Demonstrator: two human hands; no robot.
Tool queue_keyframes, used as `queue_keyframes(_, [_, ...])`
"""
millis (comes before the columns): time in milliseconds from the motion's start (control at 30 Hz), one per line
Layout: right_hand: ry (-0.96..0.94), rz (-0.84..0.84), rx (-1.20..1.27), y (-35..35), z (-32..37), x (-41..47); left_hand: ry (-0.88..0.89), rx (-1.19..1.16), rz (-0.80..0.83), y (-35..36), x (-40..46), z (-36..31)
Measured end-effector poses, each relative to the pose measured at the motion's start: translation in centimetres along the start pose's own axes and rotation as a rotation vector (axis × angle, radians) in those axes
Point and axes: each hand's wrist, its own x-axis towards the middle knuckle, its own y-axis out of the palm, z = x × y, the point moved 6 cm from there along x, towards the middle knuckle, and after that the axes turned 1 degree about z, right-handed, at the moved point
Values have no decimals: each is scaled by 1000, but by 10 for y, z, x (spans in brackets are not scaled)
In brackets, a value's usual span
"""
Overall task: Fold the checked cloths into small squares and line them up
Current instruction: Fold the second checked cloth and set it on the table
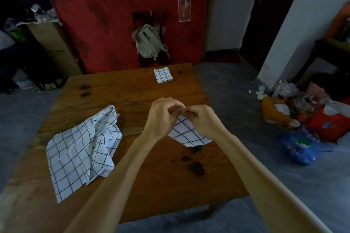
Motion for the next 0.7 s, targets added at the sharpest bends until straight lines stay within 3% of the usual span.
queue_keyframes(300, [-56,-13,-104,5,-5,4,-234,-29,-209,-17,-5,26])
queue_keyframes(700, [89,20,-127,4,-55,-20,-257,49,-350,-44,-5,46])
